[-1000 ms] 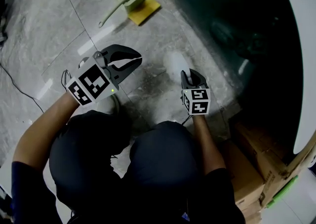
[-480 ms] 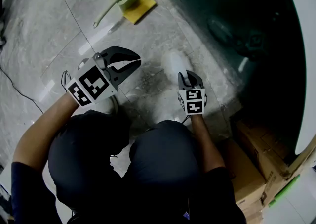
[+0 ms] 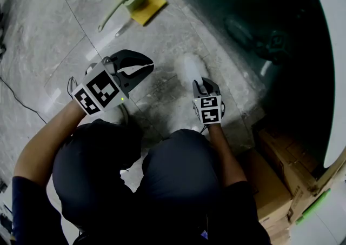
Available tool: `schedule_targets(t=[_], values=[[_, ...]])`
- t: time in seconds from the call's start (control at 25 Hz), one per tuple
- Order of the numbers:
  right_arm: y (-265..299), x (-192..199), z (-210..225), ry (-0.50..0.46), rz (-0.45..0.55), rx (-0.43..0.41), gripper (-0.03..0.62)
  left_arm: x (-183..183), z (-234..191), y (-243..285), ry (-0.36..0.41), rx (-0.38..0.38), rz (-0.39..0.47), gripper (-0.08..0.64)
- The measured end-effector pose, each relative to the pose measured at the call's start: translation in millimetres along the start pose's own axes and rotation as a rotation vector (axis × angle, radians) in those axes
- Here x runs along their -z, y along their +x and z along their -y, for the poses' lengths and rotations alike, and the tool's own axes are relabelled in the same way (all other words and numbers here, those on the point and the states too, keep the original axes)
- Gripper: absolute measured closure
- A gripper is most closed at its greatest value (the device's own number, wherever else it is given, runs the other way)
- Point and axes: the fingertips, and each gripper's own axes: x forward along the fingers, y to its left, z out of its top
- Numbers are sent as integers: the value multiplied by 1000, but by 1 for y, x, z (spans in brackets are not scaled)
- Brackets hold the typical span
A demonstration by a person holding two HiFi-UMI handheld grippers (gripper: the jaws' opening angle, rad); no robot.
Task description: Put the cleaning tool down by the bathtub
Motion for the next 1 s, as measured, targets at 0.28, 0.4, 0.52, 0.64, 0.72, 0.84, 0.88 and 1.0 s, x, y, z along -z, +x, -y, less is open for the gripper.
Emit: schedule_targets(t=[0.28, 0.4, 0.52, 0.64, 0.72, 0.84, 0.88, 1.0], values=[[1, 6, 2, 24, -20, -3, 482, 2, 0, 5, 1, 13, 7, 517], [2, 6, -2, 34, -22, -19, 441, 3, 1, 6, 0, 18, 13, 517], [1, 4, -5, 52, -20, -30, 425, 4, 1, 7, -5, 23, 20, 517], [-1, 0, -3, 68, -8, -25, 413, 6, 0, 7, -12, 24, 23, 517], [-3, -2, 0, 70, -2, -20, 408, 8, -2, 7, -16, 23, 23, 517], [-5, -5, 4, 69, 3, -14, 403, 11, -4, 6, -20, 22, 23, 517], [-6, -7, 5, 68, 5, -12, 402, 11, -5, 5, -21, 23, 24, 517], [-11, -12, 8, 71, 15, -3, 396, 12, -8, 5, -19, 27, 27, 517]])
